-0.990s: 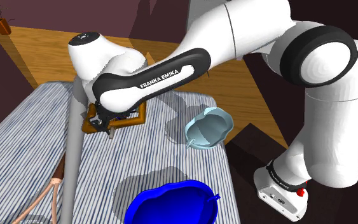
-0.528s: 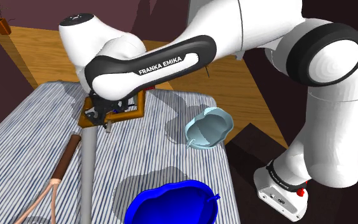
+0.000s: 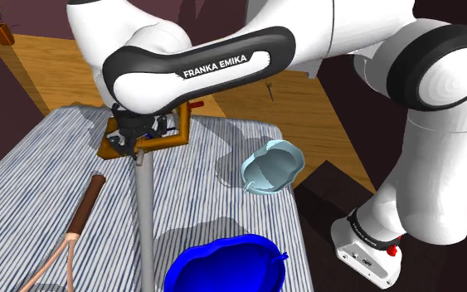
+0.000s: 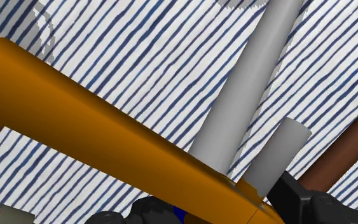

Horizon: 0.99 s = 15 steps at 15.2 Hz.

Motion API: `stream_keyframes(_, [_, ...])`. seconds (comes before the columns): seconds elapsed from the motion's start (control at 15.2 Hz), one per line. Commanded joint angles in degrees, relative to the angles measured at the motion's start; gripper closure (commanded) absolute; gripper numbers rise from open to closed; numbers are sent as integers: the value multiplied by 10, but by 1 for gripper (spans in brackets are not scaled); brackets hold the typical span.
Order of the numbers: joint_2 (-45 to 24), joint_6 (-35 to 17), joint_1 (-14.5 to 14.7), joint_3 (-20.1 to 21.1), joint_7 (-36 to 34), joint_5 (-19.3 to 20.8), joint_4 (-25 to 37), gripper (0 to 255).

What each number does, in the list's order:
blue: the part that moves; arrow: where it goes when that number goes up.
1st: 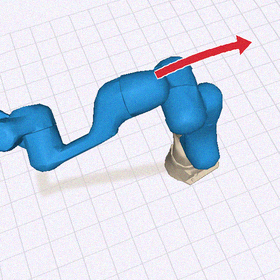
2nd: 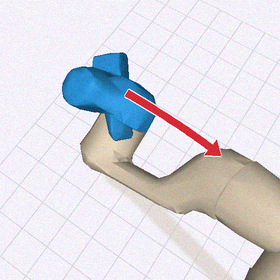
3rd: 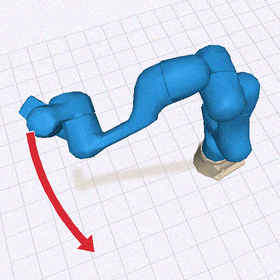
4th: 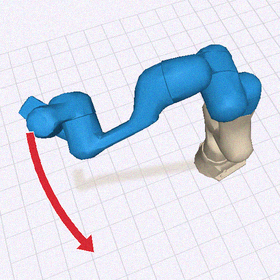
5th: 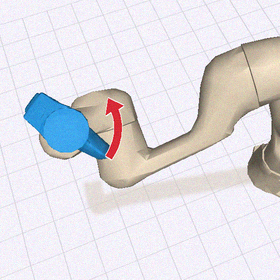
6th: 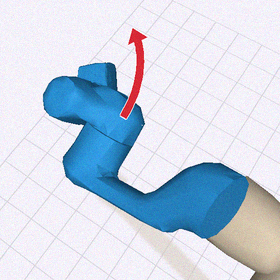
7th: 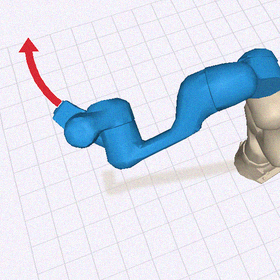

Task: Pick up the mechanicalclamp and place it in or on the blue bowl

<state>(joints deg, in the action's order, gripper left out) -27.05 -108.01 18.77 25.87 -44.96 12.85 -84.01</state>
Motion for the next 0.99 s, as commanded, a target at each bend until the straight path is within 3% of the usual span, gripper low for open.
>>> stream_keyframes(0.0, [30,-13,-2,7,-10,-9,-42,255])
stream_keyframes(0.46, [154,-71,-2,40,-48,-56,-214,255])
stream_keyframes(0.92, [261,-105,18,73,-81,-115,-341,255])
